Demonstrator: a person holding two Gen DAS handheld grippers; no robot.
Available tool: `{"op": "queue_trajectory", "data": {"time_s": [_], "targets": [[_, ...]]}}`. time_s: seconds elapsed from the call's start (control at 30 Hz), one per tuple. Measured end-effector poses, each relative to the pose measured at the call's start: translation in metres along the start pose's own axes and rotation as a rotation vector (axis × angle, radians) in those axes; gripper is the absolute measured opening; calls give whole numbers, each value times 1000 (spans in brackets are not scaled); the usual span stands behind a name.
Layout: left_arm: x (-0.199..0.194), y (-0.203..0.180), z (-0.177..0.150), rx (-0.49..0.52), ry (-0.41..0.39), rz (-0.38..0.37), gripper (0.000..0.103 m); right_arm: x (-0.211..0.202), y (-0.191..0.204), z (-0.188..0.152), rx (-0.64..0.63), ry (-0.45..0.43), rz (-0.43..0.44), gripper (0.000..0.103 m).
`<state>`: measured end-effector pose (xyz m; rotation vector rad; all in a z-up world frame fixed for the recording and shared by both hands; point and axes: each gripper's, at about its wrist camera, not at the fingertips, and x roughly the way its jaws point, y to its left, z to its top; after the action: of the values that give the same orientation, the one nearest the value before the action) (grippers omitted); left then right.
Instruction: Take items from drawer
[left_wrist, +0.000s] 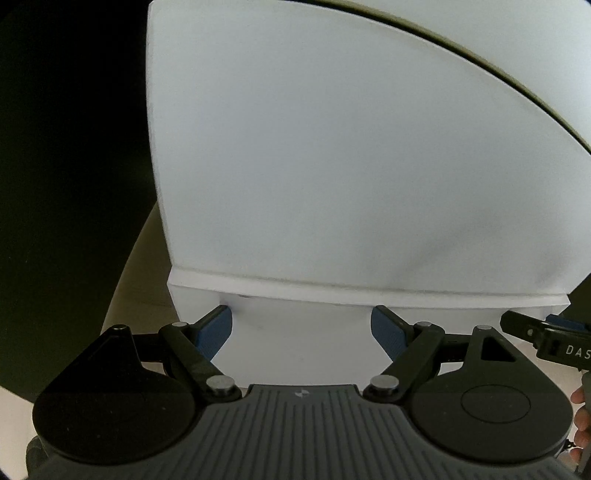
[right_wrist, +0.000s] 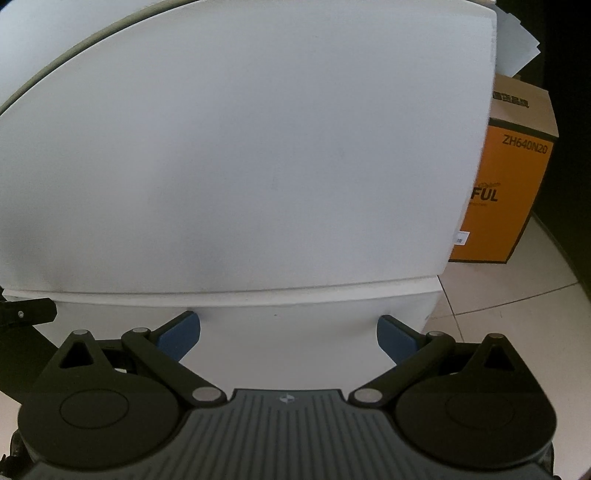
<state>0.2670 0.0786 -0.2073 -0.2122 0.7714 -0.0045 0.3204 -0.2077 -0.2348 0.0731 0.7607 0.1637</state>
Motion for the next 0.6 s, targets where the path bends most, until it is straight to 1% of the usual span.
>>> {"op": "queue_trajectory", "data": {"time_s": [0.23,0.33,0.47,0.6], "targets": [[-1,-1,1,16,-5,-3,84,5,-1,7,4,28,1,103],[-4,-1,0,19,-4,-6,84,4,-2,8,10,28,6,103],[-12,-4,-3,28,2,-10,84,-5,1,14,-8,21,-2,103],[-25,-6,-6,33,-1,-9,84,-19,5,19,1,16,5,103]]}}
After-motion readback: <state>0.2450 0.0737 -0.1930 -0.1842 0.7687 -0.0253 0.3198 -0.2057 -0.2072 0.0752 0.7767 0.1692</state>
